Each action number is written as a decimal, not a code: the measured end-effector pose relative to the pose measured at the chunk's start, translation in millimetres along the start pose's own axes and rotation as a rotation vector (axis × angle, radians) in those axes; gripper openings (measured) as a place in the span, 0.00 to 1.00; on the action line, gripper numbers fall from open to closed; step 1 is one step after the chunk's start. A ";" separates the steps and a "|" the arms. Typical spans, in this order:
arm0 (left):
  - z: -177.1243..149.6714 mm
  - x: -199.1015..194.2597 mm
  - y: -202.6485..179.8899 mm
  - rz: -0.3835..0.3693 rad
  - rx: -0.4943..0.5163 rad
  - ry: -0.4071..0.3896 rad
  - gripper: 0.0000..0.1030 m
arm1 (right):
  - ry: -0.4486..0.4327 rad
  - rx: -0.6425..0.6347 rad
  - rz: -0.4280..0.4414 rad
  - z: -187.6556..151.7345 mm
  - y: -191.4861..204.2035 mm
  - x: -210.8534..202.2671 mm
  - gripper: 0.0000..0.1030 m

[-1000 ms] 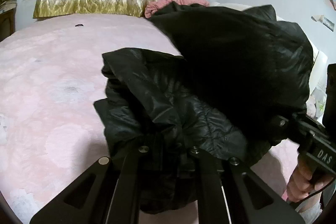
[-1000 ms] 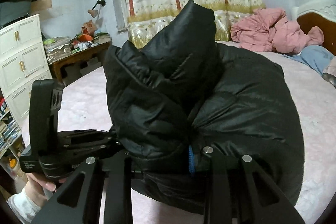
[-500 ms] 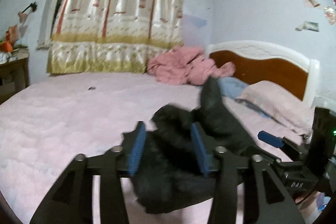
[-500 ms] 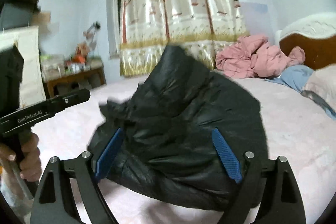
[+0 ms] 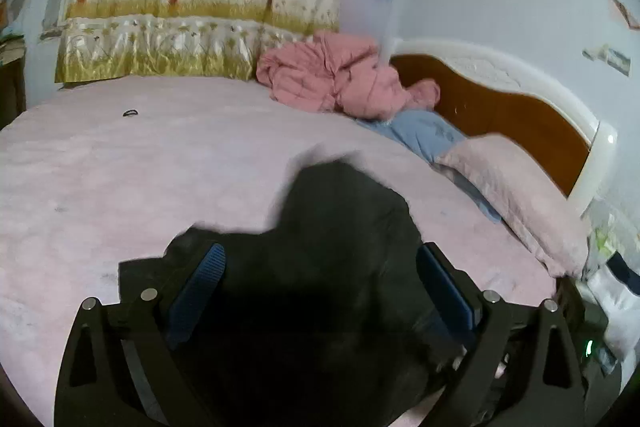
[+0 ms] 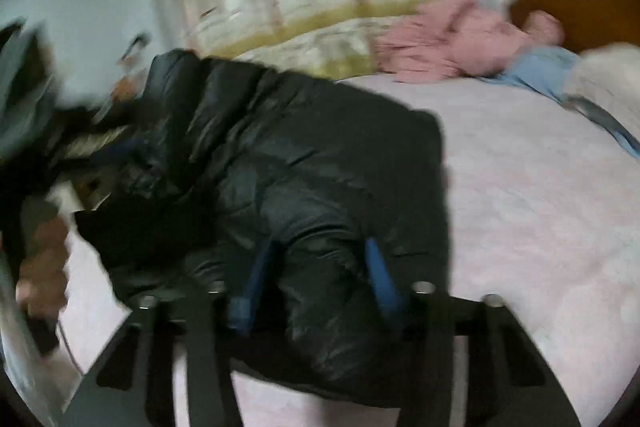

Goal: Fold large clothes

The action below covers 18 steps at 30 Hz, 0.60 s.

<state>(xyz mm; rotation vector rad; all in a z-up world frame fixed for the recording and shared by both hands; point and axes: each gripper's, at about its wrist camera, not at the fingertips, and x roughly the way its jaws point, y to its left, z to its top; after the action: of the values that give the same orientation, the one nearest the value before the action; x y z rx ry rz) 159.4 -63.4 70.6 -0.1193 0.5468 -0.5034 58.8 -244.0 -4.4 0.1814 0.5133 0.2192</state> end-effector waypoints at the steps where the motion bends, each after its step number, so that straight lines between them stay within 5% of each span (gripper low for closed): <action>1: -1.7 2.0 0.2 0.035 0.008 0.008 0.93 | 0.010 -0.034 0.031 -3.4 6.8 2.3 0.33; 4: -11.2 6.4 4.9 0.140 0.035 0.013 0.85 | 0.052 -0.076 0.122 -10.1 20.6 10.5 0.26; 7: -23.7 -0.8 13.2 0.280 0.067 -0.037 0.84 | 0.030 -0.065 0.080 -12.0 26.5 8.9 0.26; 10: -36.0 -9.1 21.2 0.322 0.096 -0.066 0.84 | 0.014 -0.055 0.066 -12.8 31.9 10.4 0.26; 15: -49.7 7.9 48.0 0.359 0.066 0.037 0.84 | -0.022 -0.043 0.055 -13.9 31.9 -4.0 0.27; 18: -56.8 7.4 61.5 0.376 0.043 0.040 0.84 | -0.103 -0.006 -0.061 -9.2 20.9 -14.7 0.57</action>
<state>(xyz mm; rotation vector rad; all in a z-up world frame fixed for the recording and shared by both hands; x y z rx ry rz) 161.2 -12.0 4.1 0.0357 0.5815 -0.1509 38.3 -226.6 -0.7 0.1697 0.4148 0.1512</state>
